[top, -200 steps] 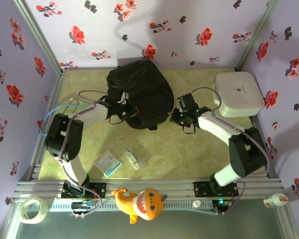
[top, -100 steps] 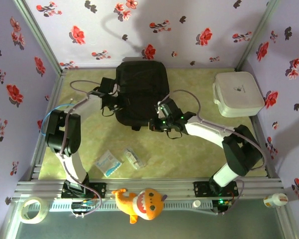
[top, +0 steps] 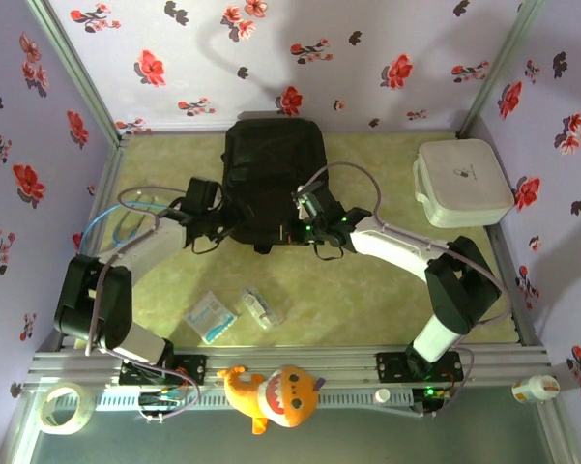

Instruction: Pack books, pencil case, and school supplies into a backpack

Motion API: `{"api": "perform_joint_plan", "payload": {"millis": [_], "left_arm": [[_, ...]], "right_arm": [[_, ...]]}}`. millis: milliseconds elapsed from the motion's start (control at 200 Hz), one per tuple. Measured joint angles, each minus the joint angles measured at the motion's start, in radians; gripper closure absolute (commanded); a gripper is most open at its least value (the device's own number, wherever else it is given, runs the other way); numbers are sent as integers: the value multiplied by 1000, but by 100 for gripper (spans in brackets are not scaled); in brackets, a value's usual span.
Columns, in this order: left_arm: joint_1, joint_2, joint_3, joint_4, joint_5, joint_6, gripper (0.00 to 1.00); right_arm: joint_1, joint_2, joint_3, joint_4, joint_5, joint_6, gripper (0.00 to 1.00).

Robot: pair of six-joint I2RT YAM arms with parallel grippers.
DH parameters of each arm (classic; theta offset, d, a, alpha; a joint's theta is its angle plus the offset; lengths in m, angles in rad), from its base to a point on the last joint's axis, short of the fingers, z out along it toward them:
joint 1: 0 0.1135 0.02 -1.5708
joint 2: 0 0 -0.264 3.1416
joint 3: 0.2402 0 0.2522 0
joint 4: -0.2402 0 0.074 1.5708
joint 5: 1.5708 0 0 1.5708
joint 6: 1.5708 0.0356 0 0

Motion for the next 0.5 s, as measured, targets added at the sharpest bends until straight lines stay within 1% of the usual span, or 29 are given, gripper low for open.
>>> {"api": "perform_joint_plan", "payload": {"millis": [85,170,235,375,465,500], "left_arm": [[-26,9,-33,65,3,-77,35],[-40,40,-35,121,2,-140,40],[-44,68,-36,151,-6,-177,46],[-45,107,-36,182,-34,-222,67],[-48,119,-35,185,-50,-224,83],[-49,124,-35,186,-56,-226,87]], "right_arm": [[0,0,0,-10,23,1,100],[0,-1,0,-24,46,1,100],[0,-7,-1,-37,64,3,100],[0,-34,-11,-54,116,16,100],[0,-42,-19,-70,151,21,100],[0,-42,-20,-78,169,28,100]]}}
